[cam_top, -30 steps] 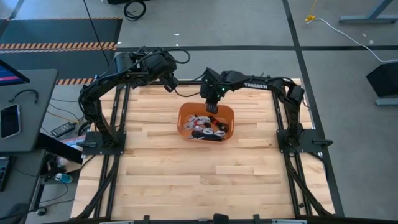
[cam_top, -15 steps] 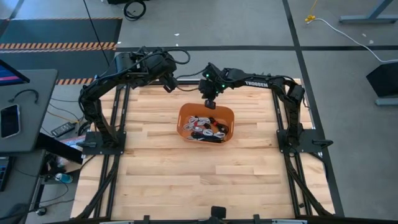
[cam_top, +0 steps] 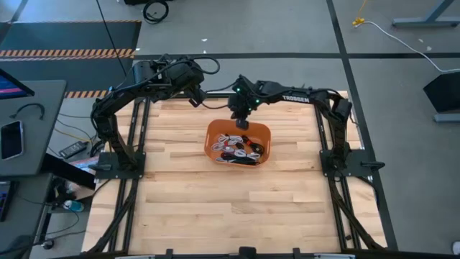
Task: Pick and place USB-C Cables
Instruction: Move the orange bin to the center of the table
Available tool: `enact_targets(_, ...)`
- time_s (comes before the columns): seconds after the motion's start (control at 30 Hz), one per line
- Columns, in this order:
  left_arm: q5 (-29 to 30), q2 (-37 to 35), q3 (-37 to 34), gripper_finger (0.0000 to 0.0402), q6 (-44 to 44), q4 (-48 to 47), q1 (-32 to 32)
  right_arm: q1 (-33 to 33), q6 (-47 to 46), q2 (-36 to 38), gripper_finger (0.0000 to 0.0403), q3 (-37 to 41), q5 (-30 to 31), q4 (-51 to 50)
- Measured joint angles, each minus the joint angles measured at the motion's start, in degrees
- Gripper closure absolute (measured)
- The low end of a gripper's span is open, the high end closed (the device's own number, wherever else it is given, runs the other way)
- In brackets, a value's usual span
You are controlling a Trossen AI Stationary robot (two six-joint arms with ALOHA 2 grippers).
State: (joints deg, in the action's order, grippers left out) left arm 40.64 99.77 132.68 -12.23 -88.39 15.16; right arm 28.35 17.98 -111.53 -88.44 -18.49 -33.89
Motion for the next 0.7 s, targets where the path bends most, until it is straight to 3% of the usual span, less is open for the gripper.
enact_targets(0.43, 0.00, 0.00, 0.00, 0.0196, -0.22, 0.04, -0.01, -6.55, -0.44, 0.00, 0.0403, -0.02, -0.67, -0.02)
enact_targets(0.7, 0.00, 0.00, 0.00, 0.0196, -0.22, 0.06, 0.00, -6.48, -0.44, 0.00, 0.0403, -0.62, 1.69, 0.92)
